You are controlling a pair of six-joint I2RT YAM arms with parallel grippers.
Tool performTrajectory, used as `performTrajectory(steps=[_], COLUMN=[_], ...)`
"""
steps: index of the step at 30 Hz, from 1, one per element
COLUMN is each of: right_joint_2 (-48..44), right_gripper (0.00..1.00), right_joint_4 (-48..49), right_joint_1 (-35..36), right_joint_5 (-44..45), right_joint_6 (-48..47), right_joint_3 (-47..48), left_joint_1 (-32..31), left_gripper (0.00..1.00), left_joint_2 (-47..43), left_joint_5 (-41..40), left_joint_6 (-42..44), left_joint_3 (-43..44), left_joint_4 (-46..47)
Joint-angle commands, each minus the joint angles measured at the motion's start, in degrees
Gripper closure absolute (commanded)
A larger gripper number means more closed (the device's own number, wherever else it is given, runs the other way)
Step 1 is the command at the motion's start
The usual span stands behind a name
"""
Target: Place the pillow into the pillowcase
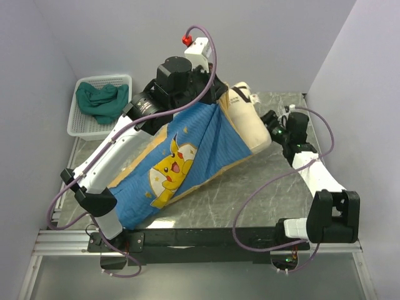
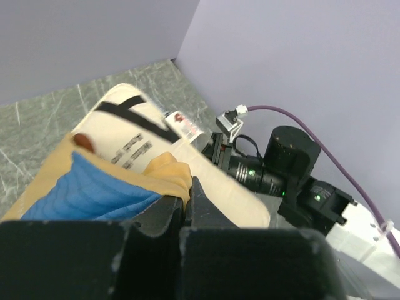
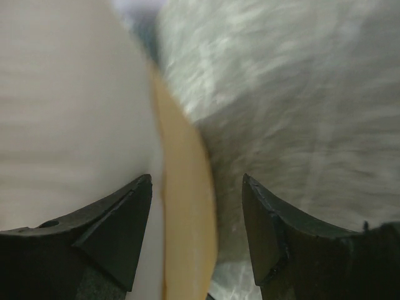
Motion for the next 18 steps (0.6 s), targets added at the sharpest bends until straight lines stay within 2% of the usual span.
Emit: performTrajectory(steps=[1,6,18], right_joint_2=[-6.43,-10.66,-17.17], right_gripper=[0.3,0.27,0.23], right_joint_4=[3.67,-3.98,-7.95], right_joint_1=[6.57,13.34,26.0], right_joint_5=[-1.14,3.08,12.83], right_joint_6=[-0.66,-5.14,-9.18], right_joint_3=[7.07,13.94,11.66], left_joint_1=[0.04,0.13,0.04], left_gripper=[0.97,0.96,0.96], left_joint_2=[-0.35,-0.53,-1.67], left_joint_5=[2.54,4.39,4.22], left_joint_6=[0.33,0.25,0.16], left_joint_3=[8.18,7.22,4.23], left_joint_4=[8.51,9.38,10.44])
